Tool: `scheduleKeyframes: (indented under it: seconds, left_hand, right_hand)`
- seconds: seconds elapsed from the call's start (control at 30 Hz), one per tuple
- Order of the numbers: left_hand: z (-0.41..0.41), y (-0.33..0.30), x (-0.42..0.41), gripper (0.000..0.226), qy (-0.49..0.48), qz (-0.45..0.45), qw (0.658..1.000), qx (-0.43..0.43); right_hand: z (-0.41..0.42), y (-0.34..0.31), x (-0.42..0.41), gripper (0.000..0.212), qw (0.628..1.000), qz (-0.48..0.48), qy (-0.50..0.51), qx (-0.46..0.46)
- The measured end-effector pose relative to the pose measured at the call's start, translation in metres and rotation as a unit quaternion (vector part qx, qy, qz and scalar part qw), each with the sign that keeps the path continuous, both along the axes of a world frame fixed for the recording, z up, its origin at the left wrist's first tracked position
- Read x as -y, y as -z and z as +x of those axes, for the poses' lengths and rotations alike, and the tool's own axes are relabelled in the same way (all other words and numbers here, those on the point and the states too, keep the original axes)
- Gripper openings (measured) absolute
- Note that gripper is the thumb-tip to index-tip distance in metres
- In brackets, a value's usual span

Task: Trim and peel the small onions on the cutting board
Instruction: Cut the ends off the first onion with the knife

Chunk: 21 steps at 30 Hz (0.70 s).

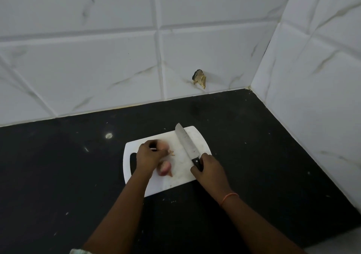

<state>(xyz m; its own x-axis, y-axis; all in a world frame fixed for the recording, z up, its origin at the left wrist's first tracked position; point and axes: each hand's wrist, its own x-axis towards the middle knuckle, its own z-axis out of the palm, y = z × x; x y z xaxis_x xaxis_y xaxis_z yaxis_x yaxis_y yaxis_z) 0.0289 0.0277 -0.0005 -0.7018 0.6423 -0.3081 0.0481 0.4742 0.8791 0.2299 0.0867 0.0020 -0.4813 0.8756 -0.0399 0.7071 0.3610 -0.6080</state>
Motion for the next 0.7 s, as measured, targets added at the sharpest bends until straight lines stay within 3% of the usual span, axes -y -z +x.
scheduleKeyframes:
  seconds: [0.3,0.57,0.7]
  left_hand:
    - [0.002,-0.007,-0.014,0.059,0.209,0.007,0.975,-0.068]
    - [0.011,-0.005,-0.020,0.037,0.230,-0.027,0.971,-0.057]
    - [0.009,0.003,-0.020,0.040,0.227,-0.012,0.971,-0.069]
  right_hand:
    - [0.007,0.001,-0.003,0.012,0.996,-0.063,0.033,-0.059]
    - [0.003,-0.001,0.008,0.015,0.976,-0.132,0.074,-0.154]
    - [0.001,-0.006,0.011,0.028,0.982,-0.116,0.057,-0.138]
